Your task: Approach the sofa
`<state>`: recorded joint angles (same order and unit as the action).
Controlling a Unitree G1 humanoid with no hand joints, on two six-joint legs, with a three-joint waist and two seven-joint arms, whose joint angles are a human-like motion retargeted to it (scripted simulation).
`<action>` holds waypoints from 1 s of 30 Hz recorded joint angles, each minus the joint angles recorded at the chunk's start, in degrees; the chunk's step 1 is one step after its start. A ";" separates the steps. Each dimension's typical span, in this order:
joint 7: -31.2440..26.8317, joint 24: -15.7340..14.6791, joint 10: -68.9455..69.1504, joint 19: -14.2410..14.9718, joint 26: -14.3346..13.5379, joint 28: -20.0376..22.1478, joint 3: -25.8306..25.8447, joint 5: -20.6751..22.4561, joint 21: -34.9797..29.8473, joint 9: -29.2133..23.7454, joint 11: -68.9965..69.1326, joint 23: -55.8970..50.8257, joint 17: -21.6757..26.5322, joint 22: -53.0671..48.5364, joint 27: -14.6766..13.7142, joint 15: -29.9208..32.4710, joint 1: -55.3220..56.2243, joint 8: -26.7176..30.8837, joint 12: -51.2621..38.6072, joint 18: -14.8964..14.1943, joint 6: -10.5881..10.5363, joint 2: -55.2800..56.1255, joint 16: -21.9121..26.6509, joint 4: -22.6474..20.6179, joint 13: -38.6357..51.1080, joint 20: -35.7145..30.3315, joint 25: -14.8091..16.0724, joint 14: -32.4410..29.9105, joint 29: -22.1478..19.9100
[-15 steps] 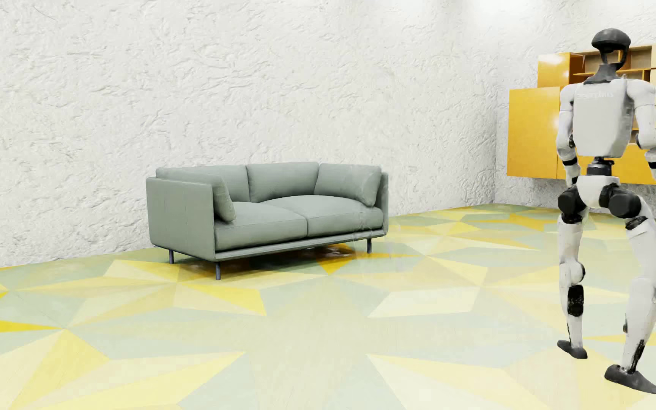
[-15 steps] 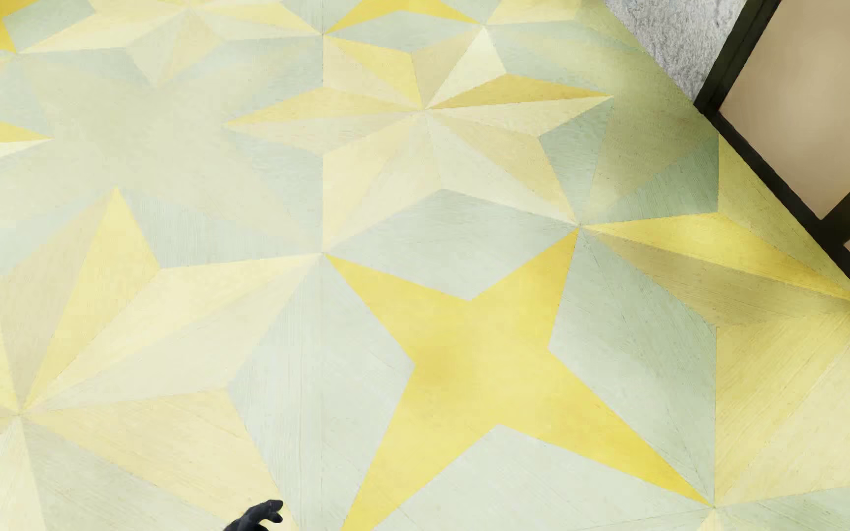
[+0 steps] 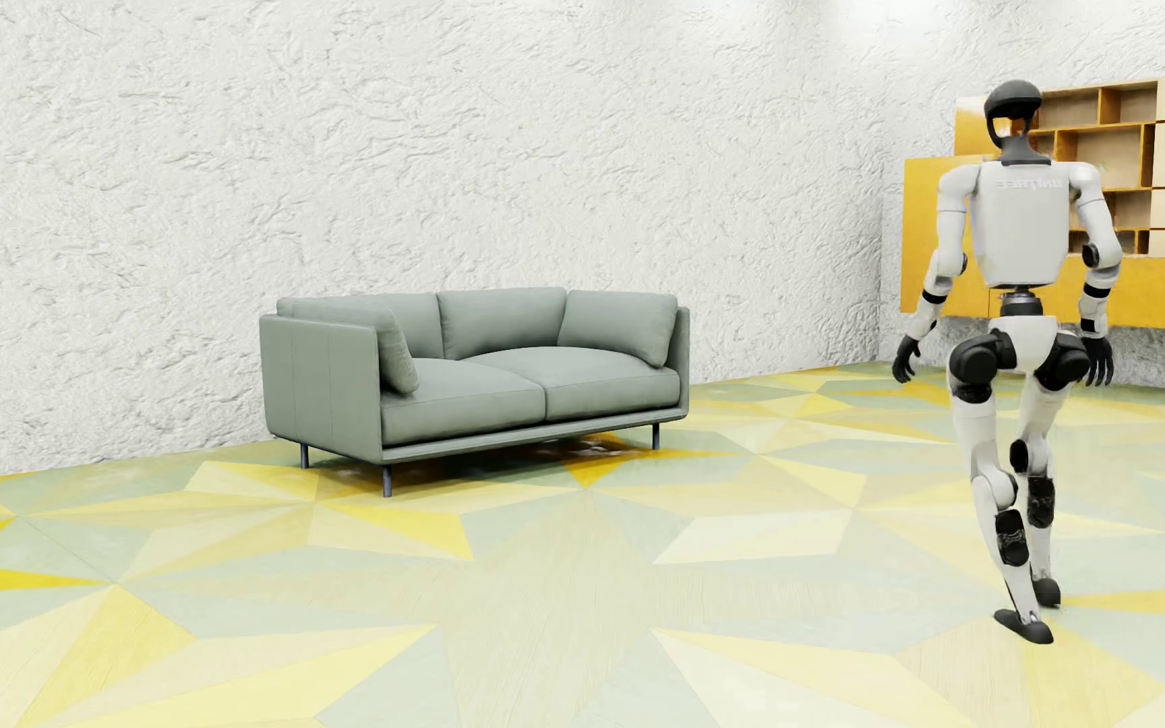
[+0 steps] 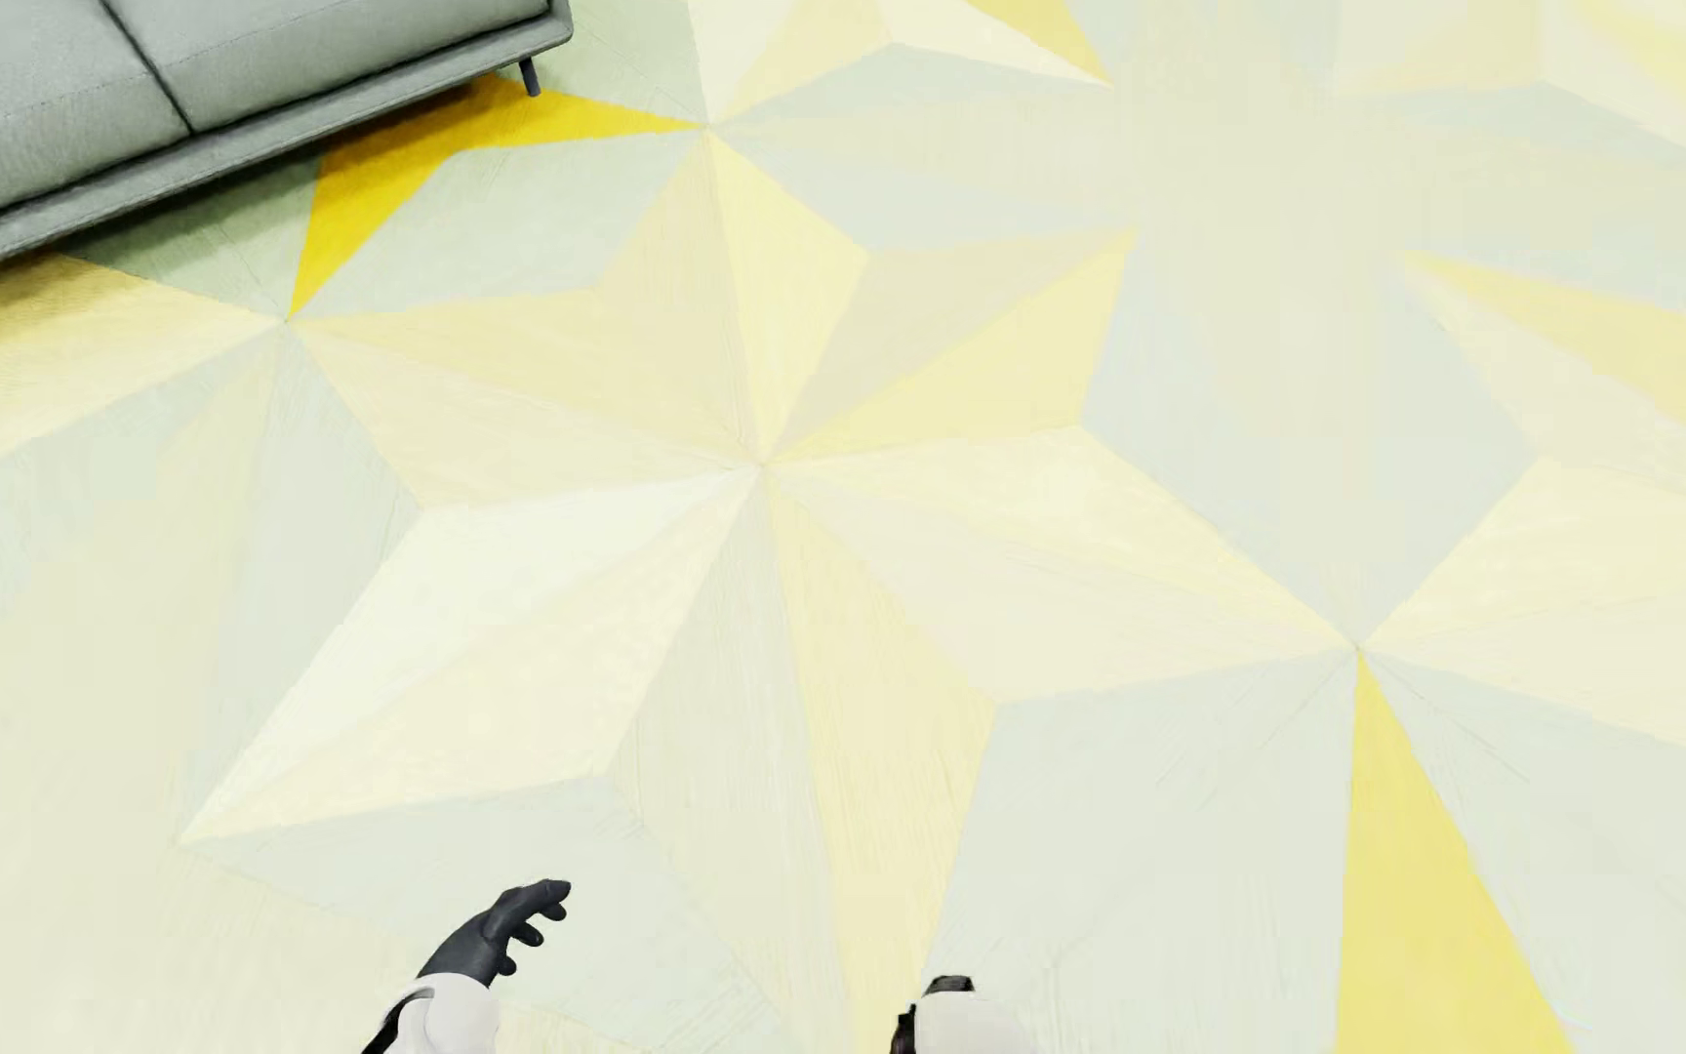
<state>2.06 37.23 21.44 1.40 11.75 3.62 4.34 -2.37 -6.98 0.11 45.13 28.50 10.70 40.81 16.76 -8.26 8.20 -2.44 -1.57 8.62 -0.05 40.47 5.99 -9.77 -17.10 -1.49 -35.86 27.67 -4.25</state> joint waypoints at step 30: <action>11.96 2.44 5.07 4.29 2.40 -0.92 -9.36 -13.88 -35.34 -3.47 30.49 22.21 1.18 2.79 3.58 4.24 11.00 -2.95 17.30 -3.38 4.48 -17.89 -7.58 8.26 28.87 15.69 0.43 -11.95 11.33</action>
<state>14.02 39.67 26.51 5.69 14.16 2.70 -5.02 -16.25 -42.32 -3.37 75.63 50.71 11.88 43.60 20.34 -4.02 19.20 -5.39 15.73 5.24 4.43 22.58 -1.59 -1.52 11.77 14.20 -35.43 15.72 7.08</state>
